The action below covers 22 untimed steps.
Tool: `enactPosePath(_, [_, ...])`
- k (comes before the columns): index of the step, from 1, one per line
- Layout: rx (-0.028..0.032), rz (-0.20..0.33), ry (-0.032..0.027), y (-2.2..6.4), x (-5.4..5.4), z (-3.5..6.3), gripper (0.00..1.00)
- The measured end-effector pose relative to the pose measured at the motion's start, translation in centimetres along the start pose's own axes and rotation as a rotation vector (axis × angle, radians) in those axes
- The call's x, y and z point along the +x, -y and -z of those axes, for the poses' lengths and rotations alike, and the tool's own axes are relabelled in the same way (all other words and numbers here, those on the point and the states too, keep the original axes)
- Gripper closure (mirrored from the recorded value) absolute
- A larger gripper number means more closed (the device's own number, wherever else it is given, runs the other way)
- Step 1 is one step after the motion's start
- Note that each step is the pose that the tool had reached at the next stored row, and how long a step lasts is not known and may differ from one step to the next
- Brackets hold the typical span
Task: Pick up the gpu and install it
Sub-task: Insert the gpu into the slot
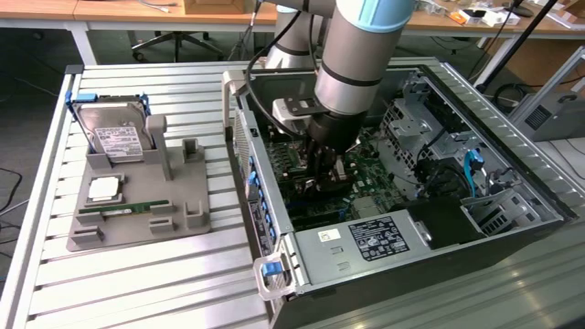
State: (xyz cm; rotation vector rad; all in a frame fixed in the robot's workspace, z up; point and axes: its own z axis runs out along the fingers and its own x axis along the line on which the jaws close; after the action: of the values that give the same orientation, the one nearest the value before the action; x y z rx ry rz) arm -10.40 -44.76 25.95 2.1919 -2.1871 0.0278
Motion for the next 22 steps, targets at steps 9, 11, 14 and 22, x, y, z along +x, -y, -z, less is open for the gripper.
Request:
enactPosePath(9, [0.0014, 0.000, -0.0208, -0.08, -0.5, 4.35, 0.68])
enactPosePath(11, [0.0014, 0.000, -0.0345, -0.09, -0.7, 4.93, 0.75])
enactPosePath(14, [0.0009, 0.004, -0.0386, 0.26, -0.8, 4.96, 0.89])
enactPosePath(22, [-0.0180, 0.013, -0.0386, 3.64, -0.8, 4.89, 0.89])
